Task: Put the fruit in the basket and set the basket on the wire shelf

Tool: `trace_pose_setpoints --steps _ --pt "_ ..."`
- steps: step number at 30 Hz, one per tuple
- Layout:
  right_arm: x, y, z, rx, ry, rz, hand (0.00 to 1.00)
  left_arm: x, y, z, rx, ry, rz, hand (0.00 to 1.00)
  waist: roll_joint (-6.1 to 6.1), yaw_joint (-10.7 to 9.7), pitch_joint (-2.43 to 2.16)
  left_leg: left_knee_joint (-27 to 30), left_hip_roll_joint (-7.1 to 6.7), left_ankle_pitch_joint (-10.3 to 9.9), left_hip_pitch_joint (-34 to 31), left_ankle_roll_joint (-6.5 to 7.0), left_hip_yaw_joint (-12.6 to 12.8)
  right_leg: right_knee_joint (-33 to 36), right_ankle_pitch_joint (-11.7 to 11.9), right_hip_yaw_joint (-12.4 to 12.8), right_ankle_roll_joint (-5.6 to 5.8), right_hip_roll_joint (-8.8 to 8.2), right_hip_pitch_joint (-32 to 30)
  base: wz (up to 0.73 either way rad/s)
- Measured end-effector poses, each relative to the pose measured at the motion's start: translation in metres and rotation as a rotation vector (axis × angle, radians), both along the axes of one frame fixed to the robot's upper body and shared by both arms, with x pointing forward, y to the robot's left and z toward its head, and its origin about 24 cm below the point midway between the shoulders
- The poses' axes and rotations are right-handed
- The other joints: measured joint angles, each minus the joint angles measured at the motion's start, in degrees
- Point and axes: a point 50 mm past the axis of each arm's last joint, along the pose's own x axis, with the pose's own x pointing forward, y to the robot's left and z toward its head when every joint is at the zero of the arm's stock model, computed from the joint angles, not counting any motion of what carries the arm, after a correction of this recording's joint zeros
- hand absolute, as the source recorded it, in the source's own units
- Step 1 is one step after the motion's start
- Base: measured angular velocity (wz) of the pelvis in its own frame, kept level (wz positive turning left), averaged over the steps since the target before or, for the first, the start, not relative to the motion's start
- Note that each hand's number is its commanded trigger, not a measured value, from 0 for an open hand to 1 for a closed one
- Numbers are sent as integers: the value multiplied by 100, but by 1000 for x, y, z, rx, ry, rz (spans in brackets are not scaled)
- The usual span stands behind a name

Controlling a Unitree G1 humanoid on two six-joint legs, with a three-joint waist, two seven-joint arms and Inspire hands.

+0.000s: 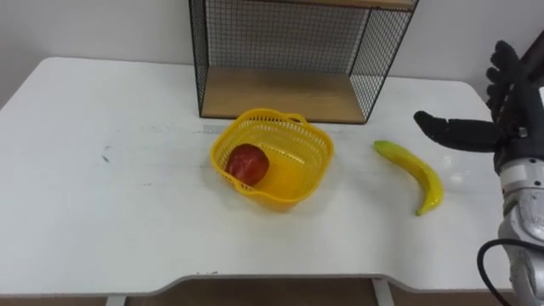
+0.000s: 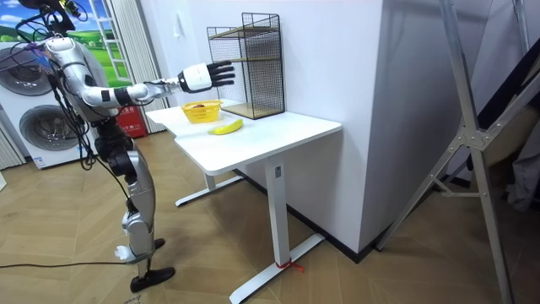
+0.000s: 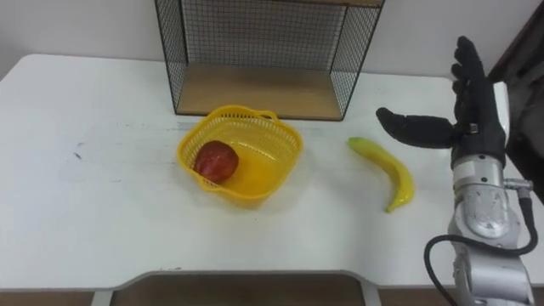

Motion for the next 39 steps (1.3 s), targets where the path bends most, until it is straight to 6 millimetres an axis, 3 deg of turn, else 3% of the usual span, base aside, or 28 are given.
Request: trace_pose_setpoints --steps 6,14,21,28,39 --pt "-5 -10 -16 16 73 -42 0 2 0 0 -1 -3 -2 0 -23 22 68 -3 1 0 -23 0 0 0 0 0 -1 5 -24 0" --pt "-1 -13 -28 1 154 -9 0 4 -1 0 1 -3 2 0 -44 82 54 0 1 0 -82 0 0 -9 1 -3 -1 4 -98 0" --pt "-1 -27 -41 6 268 -5 0 11 1 1 8 -18 4 0 -146 209 33 -19 1 0 -68 -1 -58 -20 0 -77 -1 2 -90 3" --pt "3 -29 -50 40 328 -6 0 8 5 2 22 -8 38 0 -197 270 65 -65 2 3 -12 -5 -52 -21 0 -97 -1 2 -48 0" --pt "4 -29 -64 49 422 20 0 3 5 1 24 15 46 0 -149 369 71 -16 -3 3 -102 -5 -99 -20 0 -160 -1 0 -79 2"
